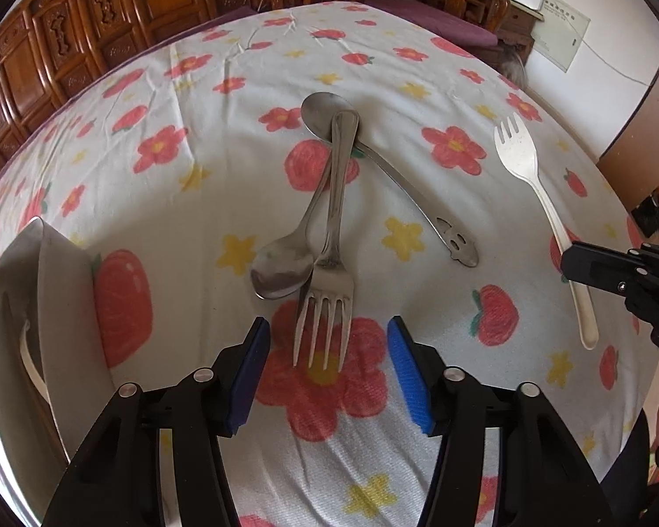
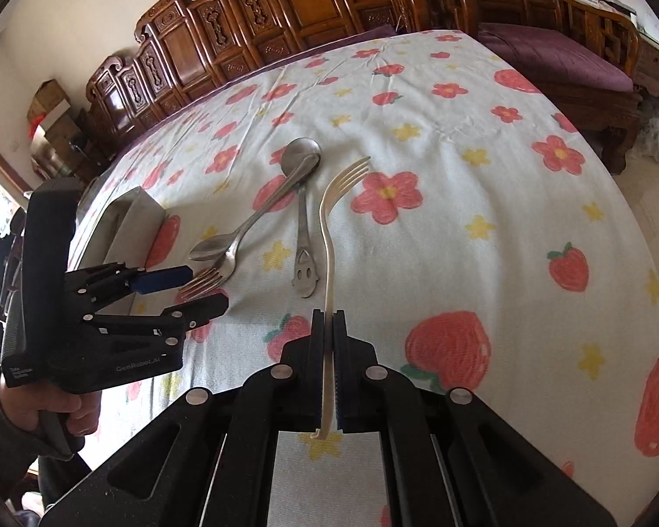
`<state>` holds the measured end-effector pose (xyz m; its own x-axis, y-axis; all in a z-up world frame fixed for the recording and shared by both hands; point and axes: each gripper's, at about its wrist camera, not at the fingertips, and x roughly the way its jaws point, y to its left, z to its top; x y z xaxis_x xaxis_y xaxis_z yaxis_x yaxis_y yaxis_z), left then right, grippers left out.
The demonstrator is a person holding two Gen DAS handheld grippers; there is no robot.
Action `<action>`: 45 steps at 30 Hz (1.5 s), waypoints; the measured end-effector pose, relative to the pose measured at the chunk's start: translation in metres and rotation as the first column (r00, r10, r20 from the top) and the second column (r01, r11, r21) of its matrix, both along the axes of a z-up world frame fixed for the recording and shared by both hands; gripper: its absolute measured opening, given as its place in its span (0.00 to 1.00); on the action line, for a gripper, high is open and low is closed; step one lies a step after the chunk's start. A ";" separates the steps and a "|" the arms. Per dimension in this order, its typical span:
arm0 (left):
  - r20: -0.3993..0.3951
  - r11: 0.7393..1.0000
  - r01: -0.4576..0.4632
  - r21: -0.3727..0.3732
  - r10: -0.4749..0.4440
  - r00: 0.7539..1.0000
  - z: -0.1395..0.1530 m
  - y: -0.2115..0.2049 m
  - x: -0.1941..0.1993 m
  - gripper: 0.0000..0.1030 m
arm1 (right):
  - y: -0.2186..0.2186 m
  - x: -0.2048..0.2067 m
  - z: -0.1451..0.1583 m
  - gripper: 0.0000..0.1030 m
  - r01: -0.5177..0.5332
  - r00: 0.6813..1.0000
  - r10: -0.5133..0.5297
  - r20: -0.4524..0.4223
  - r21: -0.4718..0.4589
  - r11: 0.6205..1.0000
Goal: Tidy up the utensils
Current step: 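Grasp the metal fork with the left tool while the right tool holds the cream fork, then lift the metal fork toward the tray with the left tool while the right holds its fork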
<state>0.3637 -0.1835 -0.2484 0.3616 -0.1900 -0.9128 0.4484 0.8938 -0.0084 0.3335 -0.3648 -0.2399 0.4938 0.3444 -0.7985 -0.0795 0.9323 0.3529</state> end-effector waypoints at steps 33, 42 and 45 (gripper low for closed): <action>0.073 0.996 -0.067 -0.058 0.071 0.995 0.049 0.019 -0.032 0.23 | 0.009 -0.006 0.001 0.05 -0.037 0.999 0.037 -0.001 -0.010 0.999; 0.113 0.992 -0.095 -0.087 0.104 0.988 0.067 0.031 -0.029 0.22 | 0.017 -0.008 0.001 0.05 -0.056 0.998 0.056 -0.001 -0.020 0.998; 0.124 0.991 -0.095 -0.092 0.106 0.987 0.071 0.032 -0.030 0.23 | 0.018 -0.008 0.001 0.05 -0.055 0.998 0.055 -0.001 -0.018 0.998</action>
<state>0.3339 -0.1515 -0.1774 0.4961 -0.2221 -0.8394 0.3591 0.9327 -0.0345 0.3253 -0.3466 -0.2387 0.4745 0.3564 -0.8049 -0.1306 0.9327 0.3361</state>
